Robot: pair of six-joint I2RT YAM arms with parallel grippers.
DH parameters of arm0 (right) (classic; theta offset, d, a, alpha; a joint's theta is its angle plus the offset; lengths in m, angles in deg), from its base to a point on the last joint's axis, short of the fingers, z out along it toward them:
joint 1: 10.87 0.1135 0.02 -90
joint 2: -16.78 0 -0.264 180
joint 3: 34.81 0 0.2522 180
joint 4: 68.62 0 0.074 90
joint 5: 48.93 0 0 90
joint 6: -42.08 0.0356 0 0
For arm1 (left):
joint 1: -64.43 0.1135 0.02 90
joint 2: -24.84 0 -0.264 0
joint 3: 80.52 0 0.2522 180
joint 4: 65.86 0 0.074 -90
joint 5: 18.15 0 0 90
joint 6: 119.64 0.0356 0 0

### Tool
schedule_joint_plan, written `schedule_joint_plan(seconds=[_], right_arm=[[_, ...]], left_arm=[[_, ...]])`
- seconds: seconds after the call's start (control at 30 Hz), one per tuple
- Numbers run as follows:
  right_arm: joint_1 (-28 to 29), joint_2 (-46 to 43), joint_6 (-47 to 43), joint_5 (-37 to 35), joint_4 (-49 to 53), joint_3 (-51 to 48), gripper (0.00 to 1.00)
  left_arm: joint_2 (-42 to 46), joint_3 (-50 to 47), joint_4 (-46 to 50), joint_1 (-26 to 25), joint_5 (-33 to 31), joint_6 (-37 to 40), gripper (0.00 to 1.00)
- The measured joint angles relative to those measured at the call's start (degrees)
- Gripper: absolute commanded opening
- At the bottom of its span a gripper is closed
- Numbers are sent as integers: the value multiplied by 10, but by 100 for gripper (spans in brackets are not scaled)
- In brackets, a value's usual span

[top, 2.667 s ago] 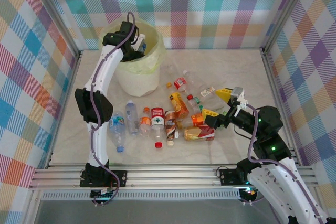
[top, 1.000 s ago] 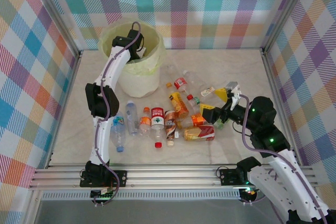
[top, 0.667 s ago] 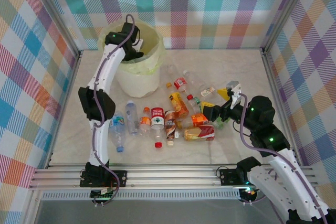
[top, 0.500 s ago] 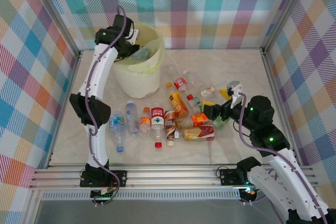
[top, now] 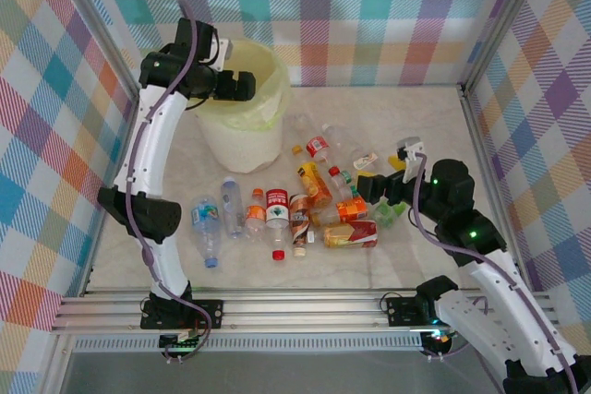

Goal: Put the plastic bottles in the bin

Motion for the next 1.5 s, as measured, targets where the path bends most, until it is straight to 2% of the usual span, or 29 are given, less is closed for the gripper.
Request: schedule_joint_plan(seconds=[0.17,0.4,0.63,0.97,1.17,1.33,1.5], right_arm=[[0,42,43,34,1,18,100],[4,107,134,72,-35,28,100],[34,195,203,63,-76,76,100],[90,375,277,44,-160,164,95],[104,474,315,26,-204,228,95],[104,539,339,14,-233,267,95],[104,581,354,0,-236,296,96]], left_arm=[[24,-12,-19,0,5,-15,100],[108,-67,-59,6,14,-28,100],[163,-104,-99,51,59,-47,100],[198,-235,-162,146,178,-99,96],[227,-308,-211,164,233,-117,100],[235,-306,-251,165,282,-141,100],[191,-255,-276,165,317,-172,100]])
